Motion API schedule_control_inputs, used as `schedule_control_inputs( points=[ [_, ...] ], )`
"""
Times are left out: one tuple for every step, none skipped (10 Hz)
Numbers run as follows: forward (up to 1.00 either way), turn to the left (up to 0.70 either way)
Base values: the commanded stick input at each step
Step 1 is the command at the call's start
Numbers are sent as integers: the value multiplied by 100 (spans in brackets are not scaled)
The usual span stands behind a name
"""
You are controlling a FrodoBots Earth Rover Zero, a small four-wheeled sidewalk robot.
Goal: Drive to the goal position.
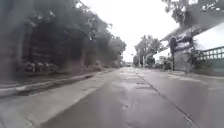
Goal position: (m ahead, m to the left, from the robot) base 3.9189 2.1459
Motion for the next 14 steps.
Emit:
schedule_control_inputs(
  points=[
    [70,0],
    [70,0],
    [70,0],
    [70,-35],
    [70,-35],
    [70,-35],
    [70,-35],
    [70,-35],
    [70,-35],
    [70,-35],
    [70,-35],
    [70,-35],
    [70,-35],
    [70,-35]
  ],
)
